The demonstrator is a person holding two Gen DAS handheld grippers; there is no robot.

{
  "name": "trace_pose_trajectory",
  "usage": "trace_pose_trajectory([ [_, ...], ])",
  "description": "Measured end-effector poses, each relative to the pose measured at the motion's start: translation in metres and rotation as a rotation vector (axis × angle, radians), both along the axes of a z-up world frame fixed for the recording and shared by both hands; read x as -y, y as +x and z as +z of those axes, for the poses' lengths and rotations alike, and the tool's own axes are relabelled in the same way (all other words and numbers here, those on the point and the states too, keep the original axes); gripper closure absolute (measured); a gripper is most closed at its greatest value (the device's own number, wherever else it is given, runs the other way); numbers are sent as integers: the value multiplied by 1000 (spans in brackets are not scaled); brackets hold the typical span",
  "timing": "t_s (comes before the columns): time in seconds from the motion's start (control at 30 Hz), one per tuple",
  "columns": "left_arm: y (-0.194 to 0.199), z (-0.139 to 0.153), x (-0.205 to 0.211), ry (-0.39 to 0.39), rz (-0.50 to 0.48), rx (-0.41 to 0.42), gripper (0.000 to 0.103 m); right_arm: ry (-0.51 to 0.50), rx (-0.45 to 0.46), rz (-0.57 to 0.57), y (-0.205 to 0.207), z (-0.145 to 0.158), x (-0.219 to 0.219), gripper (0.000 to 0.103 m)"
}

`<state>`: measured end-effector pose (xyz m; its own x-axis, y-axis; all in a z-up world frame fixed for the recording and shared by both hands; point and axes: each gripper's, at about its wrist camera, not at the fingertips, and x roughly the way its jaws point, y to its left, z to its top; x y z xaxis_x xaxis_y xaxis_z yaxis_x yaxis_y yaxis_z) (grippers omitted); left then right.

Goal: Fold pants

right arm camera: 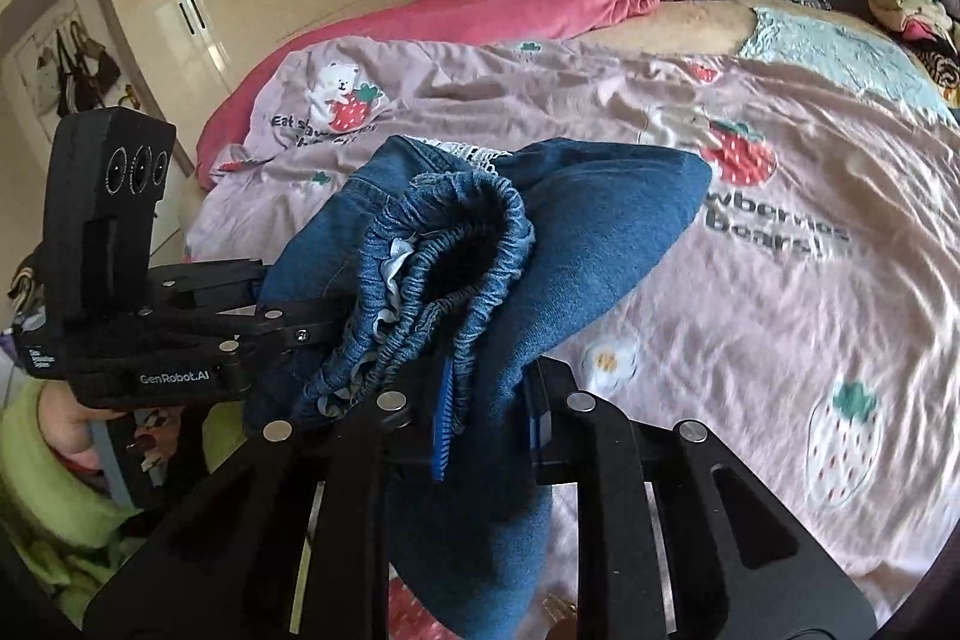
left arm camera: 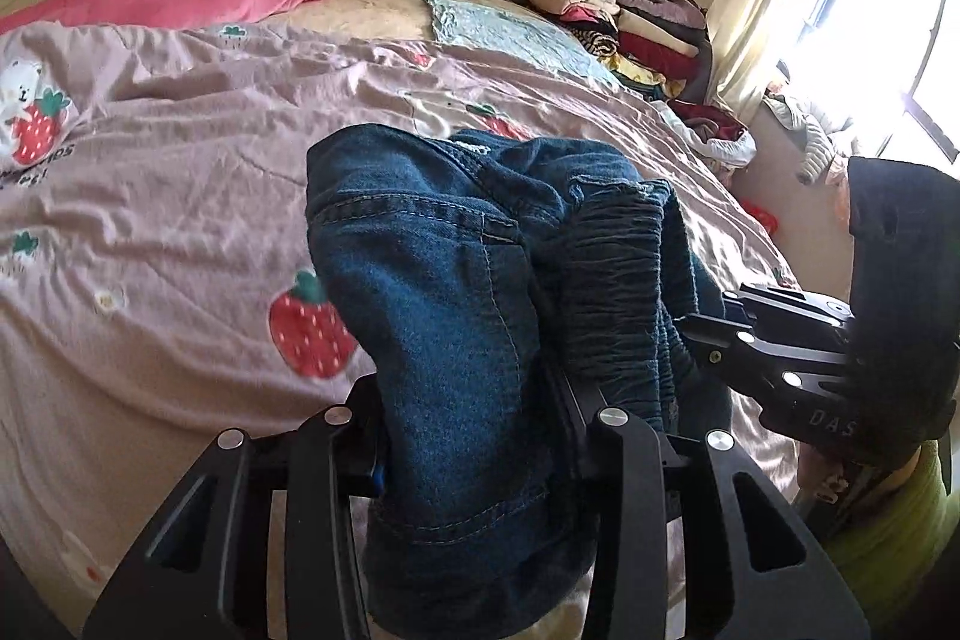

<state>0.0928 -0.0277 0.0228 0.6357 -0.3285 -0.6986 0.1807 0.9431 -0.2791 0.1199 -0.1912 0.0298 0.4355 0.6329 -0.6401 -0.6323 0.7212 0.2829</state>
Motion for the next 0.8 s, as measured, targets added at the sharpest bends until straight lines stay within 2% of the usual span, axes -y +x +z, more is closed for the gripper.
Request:
trace_pose_trajectory([
  [0.5, 43, 6, -11, 4, 32, 17, 66, -17, 21, -8, 42, 1, -13, 91],
  [0.8, 61, 0, -13, 14, 52, 11, 66, -34, 12, -22, 58, -4, -22, 91],
])
